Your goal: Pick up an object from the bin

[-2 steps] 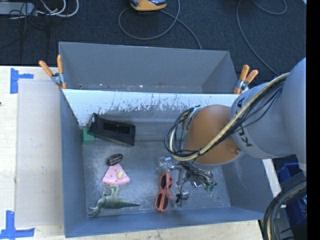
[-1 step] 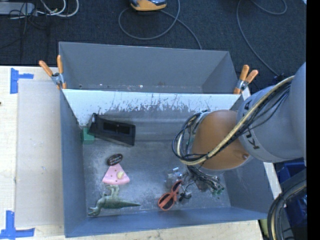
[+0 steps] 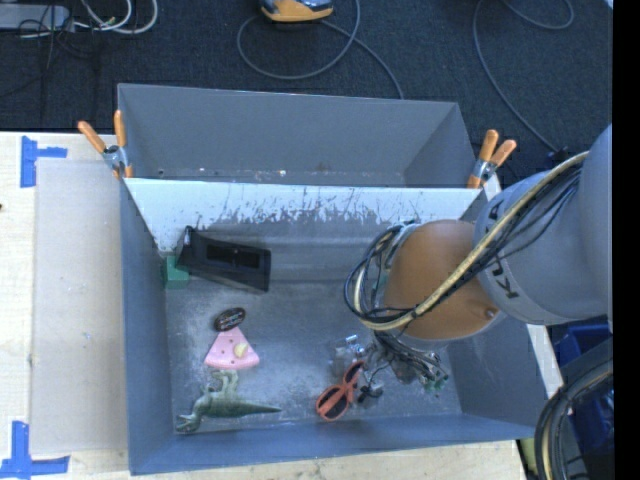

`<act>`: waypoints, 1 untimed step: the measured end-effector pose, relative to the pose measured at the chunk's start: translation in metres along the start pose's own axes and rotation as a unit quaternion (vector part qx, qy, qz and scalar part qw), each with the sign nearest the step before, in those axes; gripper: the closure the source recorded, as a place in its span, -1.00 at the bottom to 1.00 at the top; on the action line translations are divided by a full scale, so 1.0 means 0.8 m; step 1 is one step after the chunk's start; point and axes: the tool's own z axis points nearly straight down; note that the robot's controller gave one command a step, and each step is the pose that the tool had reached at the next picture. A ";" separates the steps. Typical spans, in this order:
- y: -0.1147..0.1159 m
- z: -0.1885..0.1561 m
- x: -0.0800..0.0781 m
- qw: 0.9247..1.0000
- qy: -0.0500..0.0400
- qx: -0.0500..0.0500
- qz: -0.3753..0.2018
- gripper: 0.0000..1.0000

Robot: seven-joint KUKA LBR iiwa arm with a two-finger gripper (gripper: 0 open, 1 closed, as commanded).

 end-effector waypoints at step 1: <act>-0.005 -0.001 -0.015 1.000 0.000 0.000 -0.014 1.00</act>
Offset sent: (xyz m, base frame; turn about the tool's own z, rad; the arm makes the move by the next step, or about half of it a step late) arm 0.0177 0.0038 0.0008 -0.0351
